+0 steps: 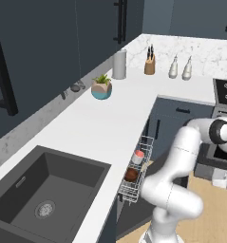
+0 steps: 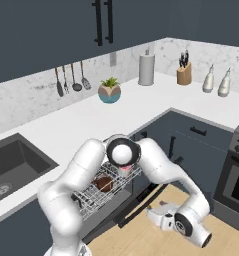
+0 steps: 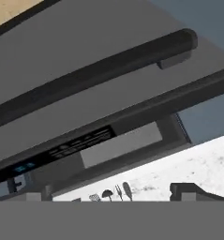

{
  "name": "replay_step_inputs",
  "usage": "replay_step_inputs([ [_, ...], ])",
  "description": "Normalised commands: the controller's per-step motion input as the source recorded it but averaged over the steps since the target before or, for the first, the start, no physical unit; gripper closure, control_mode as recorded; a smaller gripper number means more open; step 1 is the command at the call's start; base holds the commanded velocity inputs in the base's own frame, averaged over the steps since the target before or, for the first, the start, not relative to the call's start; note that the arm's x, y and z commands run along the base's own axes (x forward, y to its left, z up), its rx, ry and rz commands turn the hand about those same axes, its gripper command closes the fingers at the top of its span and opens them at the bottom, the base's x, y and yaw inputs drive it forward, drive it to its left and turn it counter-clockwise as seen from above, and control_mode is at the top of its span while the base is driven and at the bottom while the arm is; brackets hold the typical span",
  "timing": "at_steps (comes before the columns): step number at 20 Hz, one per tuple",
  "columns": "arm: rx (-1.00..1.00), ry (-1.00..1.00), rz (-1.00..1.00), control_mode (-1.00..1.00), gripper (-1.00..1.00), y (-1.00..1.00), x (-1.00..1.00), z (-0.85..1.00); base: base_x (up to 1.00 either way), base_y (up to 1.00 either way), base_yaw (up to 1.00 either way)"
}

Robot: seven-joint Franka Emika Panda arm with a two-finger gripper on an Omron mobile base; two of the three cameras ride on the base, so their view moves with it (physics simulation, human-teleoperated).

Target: Pick up the cup and bowl from the counter, place them in the dishwasher, and close the dishwasher door.

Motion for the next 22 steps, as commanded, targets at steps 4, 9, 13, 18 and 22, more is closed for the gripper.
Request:
replay_step_inputs([
  [4, 0.21, 0.0, 0.04, -1.0, -1.0, 0.02, 0.26, -0.97, 0.0, 0.0, 0.0],
  [9, 0.16, 0.0, 0.04, -1.0, -1.0, 0.29, 0.43, -0.63, 0.0, 0.0, 0.0],
  [13, 0.08, 0.0, 0.01, -1.0, -1.0, 0.6, 0.58, -0.22, 0.0, 0.0, 0.0],
  [18, 0.01, 0.0, 0.0, -1.0, -1.0, 0.73, 0.74, -0.03, 0.0, 0.0, 0.0],
  [22, 0.0, 0.0, 0.0, -1.0, -1.0, 0.85, 0.74, 0.02, 0.0, 0.0, 0.0],
])
